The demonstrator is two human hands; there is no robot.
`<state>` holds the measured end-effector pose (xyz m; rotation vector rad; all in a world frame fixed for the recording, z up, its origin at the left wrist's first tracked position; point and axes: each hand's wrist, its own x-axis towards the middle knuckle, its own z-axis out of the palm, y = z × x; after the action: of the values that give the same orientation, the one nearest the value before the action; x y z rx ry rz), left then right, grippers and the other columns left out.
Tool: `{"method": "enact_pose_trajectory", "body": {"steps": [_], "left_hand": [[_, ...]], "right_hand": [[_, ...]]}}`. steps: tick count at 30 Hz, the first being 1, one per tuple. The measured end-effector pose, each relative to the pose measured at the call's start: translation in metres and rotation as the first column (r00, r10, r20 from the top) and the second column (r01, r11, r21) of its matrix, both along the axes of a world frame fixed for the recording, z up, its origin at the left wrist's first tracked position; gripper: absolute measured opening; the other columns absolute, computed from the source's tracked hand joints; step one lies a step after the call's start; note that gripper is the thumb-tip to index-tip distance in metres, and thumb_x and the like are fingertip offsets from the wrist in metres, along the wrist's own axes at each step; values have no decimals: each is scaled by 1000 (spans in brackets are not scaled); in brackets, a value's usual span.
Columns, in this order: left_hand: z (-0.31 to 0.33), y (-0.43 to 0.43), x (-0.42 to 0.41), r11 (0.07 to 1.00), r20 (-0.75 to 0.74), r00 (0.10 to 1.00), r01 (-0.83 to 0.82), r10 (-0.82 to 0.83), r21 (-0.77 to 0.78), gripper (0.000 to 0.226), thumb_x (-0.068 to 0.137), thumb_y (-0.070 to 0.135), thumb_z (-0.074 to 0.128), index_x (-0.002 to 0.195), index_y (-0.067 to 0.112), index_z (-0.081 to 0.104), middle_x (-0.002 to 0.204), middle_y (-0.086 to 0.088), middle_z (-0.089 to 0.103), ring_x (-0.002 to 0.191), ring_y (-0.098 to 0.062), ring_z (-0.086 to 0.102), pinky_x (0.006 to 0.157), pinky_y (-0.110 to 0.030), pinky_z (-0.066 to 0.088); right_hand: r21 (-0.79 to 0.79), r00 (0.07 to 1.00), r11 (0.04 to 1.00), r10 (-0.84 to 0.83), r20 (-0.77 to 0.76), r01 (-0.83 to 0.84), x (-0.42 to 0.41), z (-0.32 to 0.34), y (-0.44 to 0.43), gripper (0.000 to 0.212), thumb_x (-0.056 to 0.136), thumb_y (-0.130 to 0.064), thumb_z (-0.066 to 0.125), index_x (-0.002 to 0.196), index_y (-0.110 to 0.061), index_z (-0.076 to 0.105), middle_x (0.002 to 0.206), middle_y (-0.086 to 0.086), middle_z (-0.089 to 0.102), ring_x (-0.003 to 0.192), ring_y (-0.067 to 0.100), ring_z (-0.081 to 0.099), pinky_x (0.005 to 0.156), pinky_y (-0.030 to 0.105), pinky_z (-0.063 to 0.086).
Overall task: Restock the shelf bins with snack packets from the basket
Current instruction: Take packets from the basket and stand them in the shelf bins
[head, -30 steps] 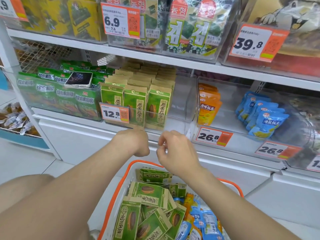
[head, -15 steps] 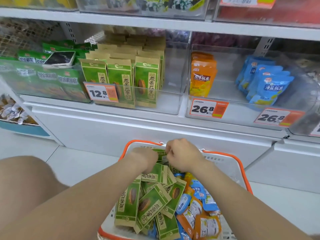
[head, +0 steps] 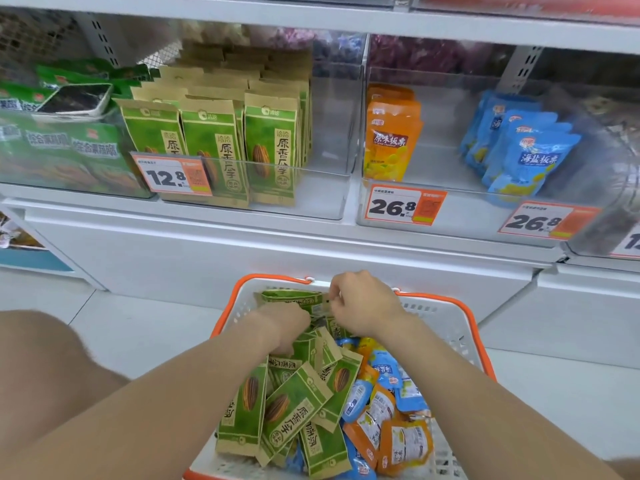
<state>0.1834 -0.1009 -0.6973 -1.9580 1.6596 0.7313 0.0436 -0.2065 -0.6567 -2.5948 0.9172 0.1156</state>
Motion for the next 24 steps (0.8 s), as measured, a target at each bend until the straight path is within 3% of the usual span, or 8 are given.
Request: {"method": "enact_pose_trajectory", "body": {"steps": [4,9,12,16,19,21,24], "left_hand": [[9,0,-1,1000,6,1000,8,-7,-20,29,93,30,78,112,14,65,109,-3,68,90,-23,64,69,-32,49],[29,-3,12,949,-100,985,-162,139,-272,20,84,34,86,95,25,72,99,-1,70,94,-26,69,70,-33,49],[47,-5,23,830,-254,931,-351,262,-433,27,81,38,86,107,36,78,102,7,73,98,-19,66,75,-30,47],[80,-2,30,601,-613,716,-662,333,-448,17,75,27,94,82,37,82,76,13,76,75,-6,72,75,-32,61],[110,2,31,427,-813,490,-838,316,-339,16,77,15,94,86,19,81,75,2,78,71,-9,72,68,-31,63],[130,6,32,351,-897,356,-901,260,-256,22,79,12,92,97,9,79,84,-7,79,74,-12,73,64,-26,60],[158,12,35,365,-925,338,-895,174,-258,19,86,12,85,105,8,80,94,-11,80,79,-12,75,68,-23,60]], "right_hand": [[42,997,999,5,-71,-2,-2,-1,0,25,92,-20,55,110,-20,73,110,9,70,95,32,67,81,45,61],[82,981,995,-44,-191,60,-9,0,0,32,88,-30,63,119,-20,64,115,7,61,101,31,65,85,43,59],[199,962,946,-269,43,256,-8,9,-1,27,82,-44,64,104,-28,67,97,-1,70,90,25,70,81,42,61],[316,768,871,-484,420,376,-3,35,2,23,80,-44,54,82,-28,70,73,-9,72,71,11,69,71,38,60],[460,584,834,-545,601,305,4,51,11,13,89,-38,60,92,-28,69,78,-7,75,76,10,70,73,41,59],[472,523,857,-504,687,205,7,61,18,14,98,-37,62,108,-30,68,85,-5,76,80,11,71,73,42,60],[365,486,921,-383,786,136,11,78,26,22,102,-37,63,122,-26,64,91,-7,76,85,9,70,72,32,57]]}}
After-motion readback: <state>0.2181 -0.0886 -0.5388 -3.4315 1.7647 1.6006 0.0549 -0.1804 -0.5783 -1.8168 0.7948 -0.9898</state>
